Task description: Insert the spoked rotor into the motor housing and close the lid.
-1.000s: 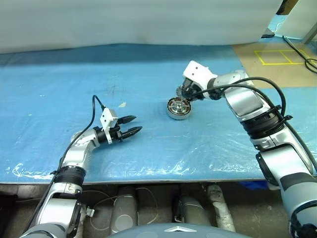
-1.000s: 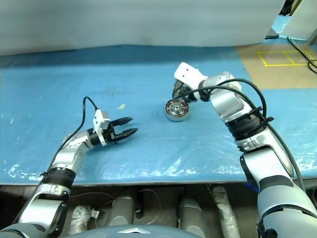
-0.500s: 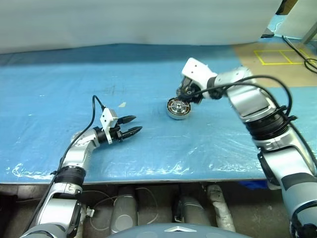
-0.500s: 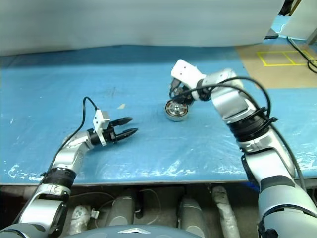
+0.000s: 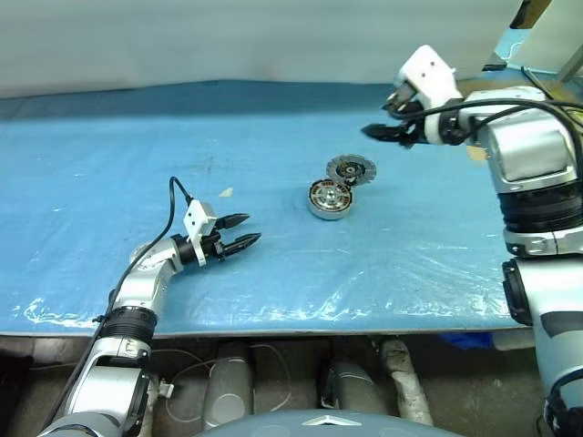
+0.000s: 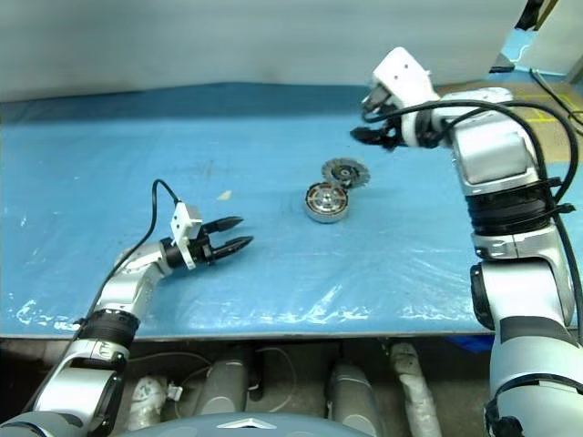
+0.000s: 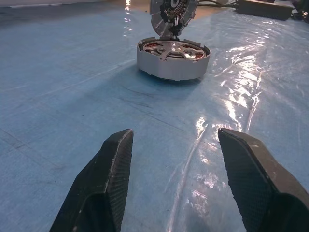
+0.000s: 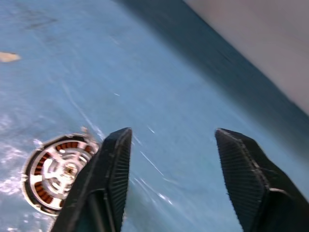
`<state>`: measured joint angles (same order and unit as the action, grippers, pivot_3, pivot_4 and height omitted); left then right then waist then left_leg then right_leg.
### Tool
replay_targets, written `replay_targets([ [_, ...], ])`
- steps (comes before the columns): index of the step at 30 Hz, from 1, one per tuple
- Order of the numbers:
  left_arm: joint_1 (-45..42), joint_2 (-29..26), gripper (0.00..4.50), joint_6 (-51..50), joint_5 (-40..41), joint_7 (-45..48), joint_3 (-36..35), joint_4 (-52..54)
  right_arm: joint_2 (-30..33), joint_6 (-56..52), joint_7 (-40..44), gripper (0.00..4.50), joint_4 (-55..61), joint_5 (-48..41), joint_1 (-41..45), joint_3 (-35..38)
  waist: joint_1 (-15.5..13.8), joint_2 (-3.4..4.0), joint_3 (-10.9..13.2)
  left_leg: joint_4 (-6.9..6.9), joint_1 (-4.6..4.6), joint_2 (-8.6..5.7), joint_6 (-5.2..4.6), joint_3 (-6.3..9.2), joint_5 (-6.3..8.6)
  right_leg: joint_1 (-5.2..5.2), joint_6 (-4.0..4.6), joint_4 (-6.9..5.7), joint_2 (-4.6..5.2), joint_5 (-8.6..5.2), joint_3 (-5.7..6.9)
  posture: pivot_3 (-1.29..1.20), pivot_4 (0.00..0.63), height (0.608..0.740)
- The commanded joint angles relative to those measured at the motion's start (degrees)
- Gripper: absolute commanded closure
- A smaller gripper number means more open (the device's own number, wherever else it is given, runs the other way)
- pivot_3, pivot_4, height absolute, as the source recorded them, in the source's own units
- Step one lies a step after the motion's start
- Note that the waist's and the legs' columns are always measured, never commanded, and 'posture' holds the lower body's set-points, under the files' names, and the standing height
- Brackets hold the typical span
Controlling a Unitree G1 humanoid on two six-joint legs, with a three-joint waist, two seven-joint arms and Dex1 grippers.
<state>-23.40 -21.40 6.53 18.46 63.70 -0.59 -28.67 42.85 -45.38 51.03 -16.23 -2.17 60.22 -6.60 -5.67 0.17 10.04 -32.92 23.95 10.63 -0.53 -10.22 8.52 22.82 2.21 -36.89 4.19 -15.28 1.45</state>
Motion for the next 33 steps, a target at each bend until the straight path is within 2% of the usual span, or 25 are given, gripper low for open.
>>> replay_targets([
  [1, 0.3, -0.5, 1.50, 1.0, 0.1, 0.3, -0.6, 1.3, 2.0, 2.0, -3.5, 2.96, -7.3, 0.1, -2.7, 4.4, 0.0, 0.00, 0.0, -0.01, 0.00, 0.00, 0.00, 0.00, 0.00, -0.02, 0.00, 0.00, 0.00, 0.00, 0.01, 0.00, 0.150, 0.740],
  [5, 0.2, -0.4, 1.50, 0.9, 0.0, 0.4, -0.4, 1.3, 1.4, 3.8, -6.1, 4.38, -9.3, 0.1, -8.4, 5.3, 0.1, 0.01, 0.0, -0.02, -0.01, 0.01, 0.00, 0.00, 0.00, -0.02, 0.00, 0.00, -0.01, 0.00, 0.01, 0.00, 0.150, 0.740],
  [6, 0.0, -0.4, 1.50, 0.8, 0.0, 0.4, -0.4, 1.2, 1.0, 3.4, -6.0, 4.46, -8.2, -0.5, -9.5, 5.5, 0.3, 0.07, 0.0, -0.02, 0.01, 0.01, -0.01, 0.00, 0.00, 0.02, 0.00, 0.00, -0.01, 0.00, 0.01, 0.00, 0.150, 0.740],
  [9, -0.8, -0.3, 1.50, 0.8, -0.1, 0.5, -0.2, 0.6, -0.6, 2.4, -6.5, 4.46, -5.2, -1.7, -11.6, 5.7, 0.8, 0.09, 0.0, -0.02, 0.04, 0.02, -0.03, -0.02, -0.01, 0.15, 0.01, -0.08, -0.06, 0.00, -0.05, 0.00, 0.150, 0.740],
  [16, -1.7, 0.3, 1.50, 1.0, -0.3, 0.7, -0.2, -0.1, -6.7, 5.3, -13.6, 4.46, -4.4, -3.8, -12.1, 10.5, 0.2, 0.09, 0.0, -0.09, 0.04, 0.04, -0.05, -0.03, 0.00, 0.11, 0.02, -0.10, -0.04, 0.00, -0.04, 0.00, 0.150, 0.740],
  [21, -1.5, 0.6, 1.50, 0.9, -0.2, 0.8, -0.3, 0.3, -9.5, 3.8, -13.7, 4.46, -1.9, -7.3, -13.1, 12.3, 0.0, 0.09, 0.0, -0.08, 0.08, 0.05, -0.05, -0.03, 0.00, 0.11, 0.03, -0.08, -0.04, 0.00, -0.01, 0.00, 0.150, 0.740],
  [25, -1.4, 0.6, 1.50, 0.8, -0.1, 0.8, -0.4, 0.5, -10.3, -1.0, -10.3, 4.46, 3.1, -12.4, -13.3, 12.8, 0.1, 0.09, 0.0, -0.06, 0.10, 0.06, -0.05, -0.03, 0.00, 0.14, 0.02, -0.07, -0.04, 0.00, -0.01, 0.00, 0.150, 0.740],
  [29, -1.5, 0.0, 1.50, 0.5, 0.2, 1.1, -0.9, 0.8, -8.3, -6.8, -3.4, 4.46, 11.6, -19.6, -14.6, 12.6, 0.1, 0.09, 0.0, -0.02, 0.09, 0.06, -0.05, -0.03, 0.00, 0.14, 0.02, -0.03, -0.05, 0.00, -0.01, 0.00, 0.150, 0.740],
  [33, -1.7, -0.1, 1.50, 0.5, 0.4, 1.1, -1.2, 0.9, -6.0, -8.7, -0.4, 4.46, 16.2, -21.6, -16.8, 10.0, -0.1, 0.09, 0.0, -0.01, 0.09, 0.06, -0.04, -0.02, 0.01, 0.10, 0.02, 0.01, -0.04, 0.00, 0.00, 0.00, 0.150, 0.740],
])
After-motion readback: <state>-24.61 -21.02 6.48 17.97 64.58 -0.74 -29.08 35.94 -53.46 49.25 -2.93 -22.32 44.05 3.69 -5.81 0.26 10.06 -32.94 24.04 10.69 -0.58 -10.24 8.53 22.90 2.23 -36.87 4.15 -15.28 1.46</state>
